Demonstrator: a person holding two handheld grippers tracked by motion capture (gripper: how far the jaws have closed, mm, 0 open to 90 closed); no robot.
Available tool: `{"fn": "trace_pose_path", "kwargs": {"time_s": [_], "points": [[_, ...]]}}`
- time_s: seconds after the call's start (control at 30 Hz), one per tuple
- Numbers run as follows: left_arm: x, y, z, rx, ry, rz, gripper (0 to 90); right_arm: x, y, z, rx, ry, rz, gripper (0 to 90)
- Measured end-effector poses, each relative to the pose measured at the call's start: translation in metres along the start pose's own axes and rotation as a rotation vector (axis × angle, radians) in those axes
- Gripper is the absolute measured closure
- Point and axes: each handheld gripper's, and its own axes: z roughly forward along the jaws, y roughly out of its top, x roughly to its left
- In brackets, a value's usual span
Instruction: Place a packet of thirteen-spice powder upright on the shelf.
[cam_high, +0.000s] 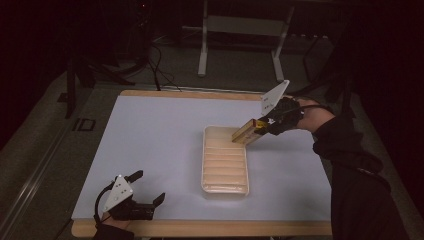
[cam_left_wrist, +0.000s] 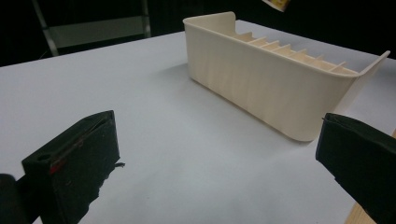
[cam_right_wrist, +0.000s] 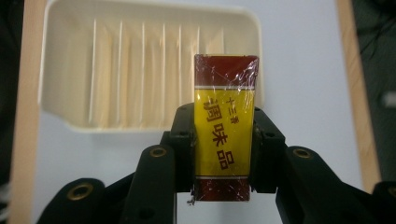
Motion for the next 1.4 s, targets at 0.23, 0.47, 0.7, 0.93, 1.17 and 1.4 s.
{"fn": "trace_pose_path", "kwargs": {"time_s": [0.23,0.47,0.7,0.93,1.17,1.4], "points": [[0.0,0.0,0.0,0.001,-0.005,0.005,0.0,-0.006,0.005,0.014,-0.054,0.009,-0.008,67.8],[-0.001,0.0,0.0,0.0,-0.01,0.003,0.0,-0.013,0.002,0.031,-0.095,0.031,0.0,67.8],[-0.001,0.0,0.0,0.001,-0.014,0.003,0.0,-0.017,-0.002,0.049,-0.082,0.037,0.007,67.8],[-0.001,0.0,0.0,-0.001,-0.017,0.005,0.0,-0.02,-0.008,0.068,-0.077,0.059,0.013,67.8],[-0.001,0.0,0.001,0.003,-0.019,0.003,0.0,-0.021,-0.008,0.089,-0.03,0.082,0.001,67.6],[-0.001,0.0,0.001,0.006,-0.023,0.007,0.0,-0.024,-0.005,0.105,-0.006,0.103,0.031,67.1]]}}
